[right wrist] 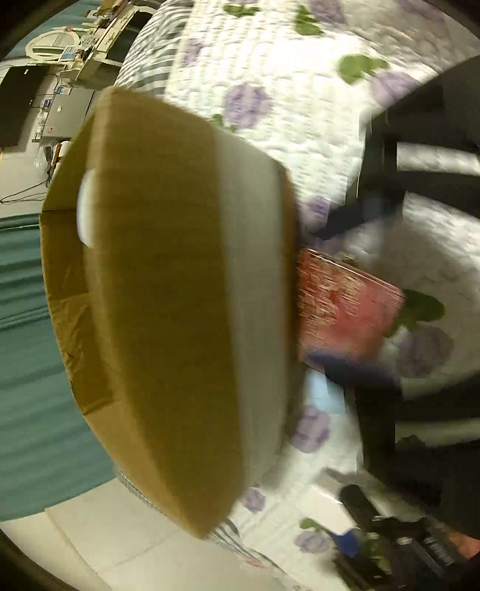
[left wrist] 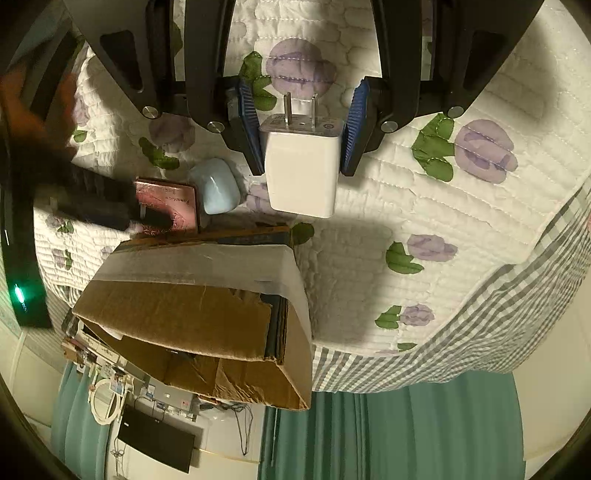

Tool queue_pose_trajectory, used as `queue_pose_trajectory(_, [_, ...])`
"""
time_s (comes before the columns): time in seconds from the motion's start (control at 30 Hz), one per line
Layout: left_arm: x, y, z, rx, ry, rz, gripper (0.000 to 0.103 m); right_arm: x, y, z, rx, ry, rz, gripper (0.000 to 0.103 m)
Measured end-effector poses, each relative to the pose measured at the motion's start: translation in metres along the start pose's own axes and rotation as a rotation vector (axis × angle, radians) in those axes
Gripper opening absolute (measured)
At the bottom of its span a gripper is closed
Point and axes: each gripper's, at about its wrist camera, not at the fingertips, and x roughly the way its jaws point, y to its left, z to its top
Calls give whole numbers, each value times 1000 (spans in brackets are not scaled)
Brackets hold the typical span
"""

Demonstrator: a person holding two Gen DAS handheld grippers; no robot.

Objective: Organize rigid objects
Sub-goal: 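Grasp the pink Romantic Rose card with the right tool, then place the charger plug in the box with the left tool while the right tool drops the card in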

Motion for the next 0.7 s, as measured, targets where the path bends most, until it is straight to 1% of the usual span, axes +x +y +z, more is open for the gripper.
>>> queue_pose_trajectory(0.07, [2, 3, 2, -5, 2, 1, 42, 2, 12, -8, -30, 6, 6, 84])
queue_pose_trajectory(0.13, [3, 5, 2, -9, 4, 2, 42, 13, 26, -11, -74, 33, -27, 85])
queue_pose_trajectory(0.2, [3, 6, 3, -12, 6, 2, 42, 22, 32, -10, -77, 31, -58, 91])
queue_pose_trajectory(0.27, [4, 6, 3, -12, 6, 2, 42, 30, 31, -7, -45, 22, -77, 92])
queue_pose_trajectory(0.3, [3, 6, 2, -11, 8, 3, 42, 32, 28, -4, -18, 13, -79, 91])
queue_pose_trajectory(0.33, [4, 6, 2, -10, 9, 3, 42, 34, 24, -3, 4, 8, -80, 86])
queue_pose_trajectory(0.37, [4, 6, 2, -9, 11, 4, 42, 35, 21, -3, 17, 7, -72, 82])
queue_pose_trajectory(0.4, [5, 6, 2, -10, 11, 4, 42, 34, 17, -5, 28, 11, -47, 80])
queue_pose_trajectory(0.43, [4, 7, 2, -11, 11, 3, 42, 33, 16, -8, 21, 15, -42, 77])
queue_pose_trajectory(0.53, [4, 6, 2, -6, 10, 1, 42, 23, 10, -19, 6, 20, -37, 75])
queue_pose_trajectory(0.63, [3, 4, 2, 2, 4, -2, 42, 13, 13, -29, -39, 24, -68, 74])
queue_pose_trajectory(0.7, [0, 3, 2, 4, 0, -6, 42, 6, 12, -36, -41, 24, -67, 74])
